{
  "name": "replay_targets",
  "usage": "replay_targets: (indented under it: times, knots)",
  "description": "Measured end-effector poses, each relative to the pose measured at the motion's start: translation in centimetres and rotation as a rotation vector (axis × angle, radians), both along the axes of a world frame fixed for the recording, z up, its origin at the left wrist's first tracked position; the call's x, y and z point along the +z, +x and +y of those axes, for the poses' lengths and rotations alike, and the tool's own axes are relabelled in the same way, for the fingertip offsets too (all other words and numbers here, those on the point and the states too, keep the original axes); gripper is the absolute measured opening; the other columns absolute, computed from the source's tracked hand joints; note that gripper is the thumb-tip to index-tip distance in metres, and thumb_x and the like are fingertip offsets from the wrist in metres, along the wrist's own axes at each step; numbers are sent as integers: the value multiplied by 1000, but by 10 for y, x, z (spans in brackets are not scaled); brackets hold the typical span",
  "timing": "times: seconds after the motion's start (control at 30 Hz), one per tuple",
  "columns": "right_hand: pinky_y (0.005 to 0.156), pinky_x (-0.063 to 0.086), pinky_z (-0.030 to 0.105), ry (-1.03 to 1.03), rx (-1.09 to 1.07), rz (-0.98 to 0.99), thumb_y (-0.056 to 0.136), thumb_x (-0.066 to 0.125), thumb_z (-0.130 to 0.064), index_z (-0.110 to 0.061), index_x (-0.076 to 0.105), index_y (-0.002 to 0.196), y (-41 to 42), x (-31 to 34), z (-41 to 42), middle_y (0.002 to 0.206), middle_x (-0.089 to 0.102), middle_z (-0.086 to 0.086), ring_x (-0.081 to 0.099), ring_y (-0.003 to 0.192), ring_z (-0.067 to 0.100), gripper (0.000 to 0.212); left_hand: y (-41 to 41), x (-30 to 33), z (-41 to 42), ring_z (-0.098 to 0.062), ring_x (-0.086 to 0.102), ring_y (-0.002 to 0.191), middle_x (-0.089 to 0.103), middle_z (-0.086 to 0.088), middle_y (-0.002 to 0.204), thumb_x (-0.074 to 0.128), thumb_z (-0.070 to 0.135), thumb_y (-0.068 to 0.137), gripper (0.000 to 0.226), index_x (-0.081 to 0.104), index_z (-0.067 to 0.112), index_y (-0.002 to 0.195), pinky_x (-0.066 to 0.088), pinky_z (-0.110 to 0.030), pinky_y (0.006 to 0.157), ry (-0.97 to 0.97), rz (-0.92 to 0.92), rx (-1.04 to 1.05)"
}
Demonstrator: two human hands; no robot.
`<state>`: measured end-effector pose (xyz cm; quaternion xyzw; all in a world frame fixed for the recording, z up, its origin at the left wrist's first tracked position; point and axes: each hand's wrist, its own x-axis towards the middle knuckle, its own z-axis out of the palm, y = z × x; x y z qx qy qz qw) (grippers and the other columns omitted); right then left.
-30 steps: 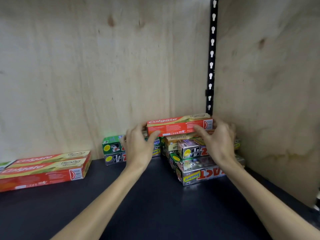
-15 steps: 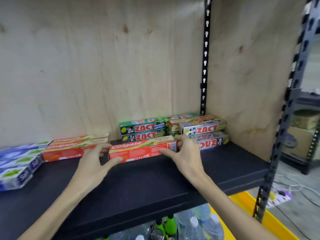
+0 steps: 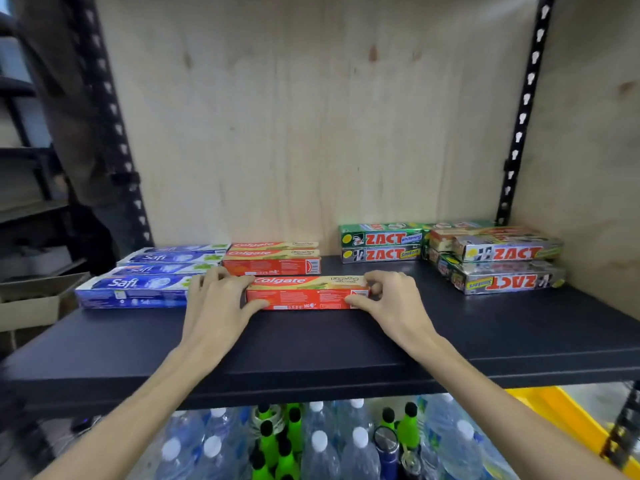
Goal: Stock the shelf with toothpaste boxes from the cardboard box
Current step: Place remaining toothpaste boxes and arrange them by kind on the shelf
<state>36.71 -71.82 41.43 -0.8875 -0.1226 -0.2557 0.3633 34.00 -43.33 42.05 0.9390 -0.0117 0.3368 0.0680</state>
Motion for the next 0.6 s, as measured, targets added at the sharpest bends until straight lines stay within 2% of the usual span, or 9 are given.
replay_targets:
  times: [0.07,0.17,0.3,0.43,0.5,0.6]
  knots:
    - [67,43,26,-37,24,-12,81,84,-41,-15,74,100,9,0,12,72,56,-13,53,76,9,34,6,5,11,-24,51,115,74,1,107,75,53,82,47,75,24,119,31,-43,96,58,-16,-3]
    - [69,41,31,-118,51,-42,82,82,-43,-18,69,88,26,0,29,72,56,-12,52,84,16,28,19,7,24,-25,49,116,74,5,110,74,54,81,42,75,25,112,27,-43,96,111,-12,47]
    - [77,49,36,-154,79,-66,83,82,-42,-12,71,91,50,-1,46,85,67,1,57,91,20,33,36,7,37,-26,43,121,72,7,114,72,59,80,44,75,27,111,22,-43,98,96,-8,107]
    - [76,44,34,-147,132,-90,85,81,-40,-12,72,95,68,-1,58,82,59,-5,54,93,20,31,50,6,53,-24,40,126,70,9,120,68,63,81,49,72,30,117,22,-44,100,69,-1,127]
    - [78,46,35,-155,140,-98,85,81,-41,-13,72,96,75,-2,63,81,61,-4,53,94,20,32,55,4,60,-24,40,127,69,9,122,67,65,81,51,71,31,119,23,-43,101,53,1,138]
    - [73,47,27,-126,151,-103,80,85,-41,-12,74,101,84,-3,66,75,61,-10,56,82,12,37,60,4,64,-24,42,128,68,3,125,69,64,81,56,69,29,124,28,-43,103,-14,11,137]
